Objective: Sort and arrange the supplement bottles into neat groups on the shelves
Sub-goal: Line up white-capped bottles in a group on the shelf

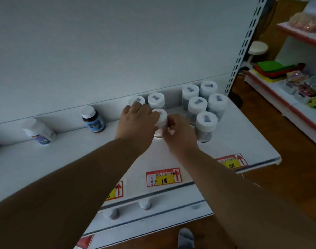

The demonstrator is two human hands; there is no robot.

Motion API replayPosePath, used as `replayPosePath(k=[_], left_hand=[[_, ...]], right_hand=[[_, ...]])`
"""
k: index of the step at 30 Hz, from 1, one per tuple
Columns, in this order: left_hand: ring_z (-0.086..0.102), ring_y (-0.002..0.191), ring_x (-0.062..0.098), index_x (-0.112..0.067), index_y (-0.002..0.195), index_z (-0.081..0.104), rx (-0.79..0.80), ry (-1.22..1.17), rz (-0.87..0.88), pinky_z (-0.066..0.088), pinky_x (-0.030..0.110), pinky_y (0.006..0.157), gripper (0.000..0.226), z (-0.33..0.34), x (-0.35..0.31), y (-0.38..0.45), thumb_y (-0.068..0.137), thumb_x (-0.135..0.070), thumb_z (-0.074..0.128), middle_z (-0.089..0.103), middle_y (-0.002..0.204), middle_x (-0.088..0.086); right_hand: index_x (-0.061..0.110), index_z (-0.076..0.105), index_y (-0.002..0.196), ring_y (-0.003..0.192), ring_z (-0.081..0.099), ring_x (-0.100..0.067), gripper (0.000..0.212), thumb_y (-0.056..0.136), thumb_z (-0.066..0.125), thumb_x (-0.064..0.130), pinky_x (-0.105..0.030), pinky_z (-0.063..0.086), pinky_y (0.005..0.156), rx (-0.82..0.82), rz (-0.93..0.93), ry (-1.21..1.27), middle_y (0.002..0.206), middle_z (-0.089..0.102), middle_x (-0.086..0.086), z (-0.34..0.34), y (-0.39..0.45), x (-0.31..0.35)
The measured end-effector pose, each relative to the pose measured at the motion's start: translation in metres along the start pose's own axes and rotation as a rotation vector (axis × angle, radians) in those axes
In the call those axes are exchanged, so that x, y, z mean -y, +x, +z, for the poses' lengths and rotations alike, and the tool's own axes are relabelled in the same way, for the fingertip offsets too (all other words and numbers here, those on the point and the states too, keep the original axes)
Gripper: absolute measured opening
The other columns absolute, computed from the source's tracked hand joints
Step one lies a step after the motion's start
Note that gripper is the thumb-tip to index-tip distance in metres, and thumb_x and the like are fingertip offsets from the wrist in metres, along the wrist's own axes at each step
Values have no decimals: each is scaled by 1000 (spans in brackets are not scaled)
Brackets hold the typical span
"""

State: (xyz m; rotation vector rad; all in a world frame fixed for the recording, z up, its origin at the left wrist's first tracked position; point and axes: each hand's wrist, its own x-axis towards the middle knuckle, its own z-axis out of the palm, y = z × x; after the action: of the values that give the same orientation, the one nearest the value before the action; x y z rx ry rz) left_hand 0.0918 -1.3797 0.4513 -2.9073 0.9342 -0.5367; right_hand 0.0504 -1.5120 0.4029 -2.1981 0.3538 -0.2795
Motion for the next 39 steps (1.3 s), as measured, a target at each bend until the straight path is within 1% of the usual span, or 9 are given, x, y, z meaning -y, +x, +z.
replayPosePath(k=[4, 6, 9, 13, 21, 26, 30, 33, 39], left_hand=[[54, 106, 29, -21, 109, 67, 5, 25, -9, 42, 43, 91, 32, -1, -1, 13, 81, -34, 74, 65, 106, 3], [52, 110, 29, -22, 115, 66, 19, -13, -43, 40, 42, 94, 35, -4, -3, 13, 82, -35, 72, 64, 112, 2], [54, 111, 30, -20, 117, 65, -12, -99, -108, 40, 42, 94, 38, -11, -4, -3, 82, -33, 74, 64, 116, 3], [55, 108, 30, -19, 115, 65, -70, -203, -136, 42, 42, 93, 35, -25, 2, -48, 83, -27, 74, 65, 113, 3], [53, 118, 33, -20, 123, 63, -70, -342, -71, 38, 44, 103, 40, -55, 40, -175, 85, -26, 71, 62, 124, 6], [54, 111, 34, -19, 120, 64, -48, -302, -146, 41, 43, 95, 40, -83, 92, -279, 82, -23, 74, 64, 118, 8], [57, 104, 37, -17, 114, 67, -70, -183, -295, 46, 45, 90, 39, -94, 136, -359, 77, -20, 78, 66, 111, 10], [56, 108, 40, -16, 114, 67, -46, -168, -444, 45, 46, 92, 40, -103, 158, -421, 76, -20, 77, 66, 113, 12], [55, 107, 35, -18, 118, 64, 48, -194, -568, 44, 44, 92, 38, -117, 207, -541, 81, -21, 72, 64, 112, 8]], right_hand=[[25, 56, 99, 84, 60, -7, 7, 95, 59, 30, -14, 40, 69, -30, 49, -25, 91, 60, 9, 9, 11, -6], [24, 52, 104, 91, 58, -9, 16, 93, 63, 26, -18, 42, 78, -40, 52, -30, 98, 59, 6, 6, 4, -5], [21, 52, 108, 95, 57, -12, 25, 88, 67, 19, -22, 44, 82, -46, -7, -42, 103, 59, 2, -3, -15, 3], [19, 51, 118, 101, 55, -18, 37, 86, 69, 19, -31, 48, 87, -56, -97, -71, 111, 55, -2, -7, -52, 21], [21, 50, 130, 113, 54, -22, 46, 88, 69, 25, -36, 50, 95, -175, -148, -177, 123, 55, -6, 19, -179, 83], [26, 47, 132, 117, 47, -19, 44, 92, 65, 25, -35, 48, 95, -25, -184, -197, 129, 48, -2, 60, -259, 144], [23, 51, 131, 117, 47, -20, 43, 90, 64, 22, -37, 46, 96, 99, -356, -130, 128, 50, -3, 106, -305, 173], [19, 54, 129, 115, 51, -25, 43, 88, 66, 19, -37, 47, 93, 192, -435, -86, 126, 50, -5, 142, -334, 190], [21, 54, 126, 112, 52, -21, 39, 89, 66, 22, -35, 45, 95, 327, -515, -120, 123, 53, -4, 216, -400, 232]])
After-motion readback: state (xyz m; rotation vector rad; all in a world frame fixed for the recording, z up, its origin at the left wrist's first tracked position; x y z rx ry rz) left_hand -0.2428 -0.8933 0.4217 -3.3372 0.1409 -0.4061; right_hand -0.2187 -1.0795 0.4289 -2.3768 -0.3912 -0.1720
